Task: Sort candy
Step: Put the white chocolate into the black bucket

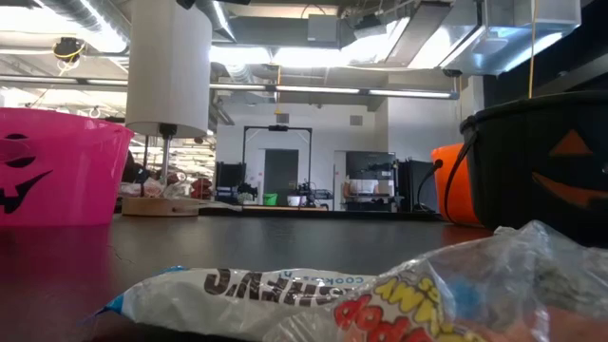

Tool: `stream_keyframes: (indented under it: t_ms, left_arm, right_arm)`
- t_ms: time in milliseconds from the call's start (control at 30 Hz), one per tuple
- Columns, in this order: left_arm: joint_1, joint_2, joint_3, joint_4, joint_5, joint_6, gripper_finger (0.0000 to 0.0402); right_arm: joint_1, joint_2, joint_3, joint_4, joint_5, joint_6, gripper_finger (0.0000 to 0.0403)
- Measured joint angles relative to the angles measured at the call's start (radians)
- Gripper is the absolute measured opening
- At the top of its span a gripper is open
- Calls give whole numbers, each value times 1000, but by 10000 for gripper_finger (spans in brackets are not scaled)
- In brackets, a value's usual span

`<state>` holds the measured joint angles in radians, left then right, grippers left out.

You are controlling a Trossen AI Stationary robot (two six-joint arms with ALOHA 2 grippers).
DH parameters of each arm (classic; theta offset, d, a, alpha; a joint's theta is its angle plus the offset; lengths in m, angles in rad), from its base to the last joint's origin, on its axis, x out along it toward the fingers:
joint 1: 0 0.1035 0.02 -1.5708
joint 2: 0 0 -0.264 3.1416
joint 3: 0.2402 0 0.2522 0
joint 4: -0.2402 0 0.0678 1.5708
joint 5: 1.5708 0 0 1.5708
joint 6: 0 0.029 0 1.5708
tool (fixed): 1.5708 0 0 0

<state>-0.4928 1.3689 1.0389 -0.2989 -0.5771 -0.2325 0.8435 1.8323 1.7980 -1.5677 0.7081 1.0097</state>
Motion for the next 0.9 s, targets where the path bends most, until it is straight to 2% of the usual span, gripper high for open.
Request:
stream_keyframes:
  t_ms: [167,333,500,633,767,900]
  left_arm:
    - [-6,0,0,0,-2,0,160]
    - [-6,0,0,0,-4,0,160]
    - [-8,0,0,-4,-4,0,160]
    - [-18,0,0,-5,-5,0,160]
    - [-19,0,0,-6,-6,0,160]
    - [-18,0,0,-6,-13,0,160]
  right_arm:
    - [-52,-109,-44,-7,97,1,85]
    - [-98,-217,-116,-1,254,6,85]
    - [-169,-360,-288,0,295,66,85]
    - [-232,-527,-502,21,263,145,85]
    - [-264,-725,-689,118,147,162,86]
    - [-262,-897,-812,256,49,143,86]
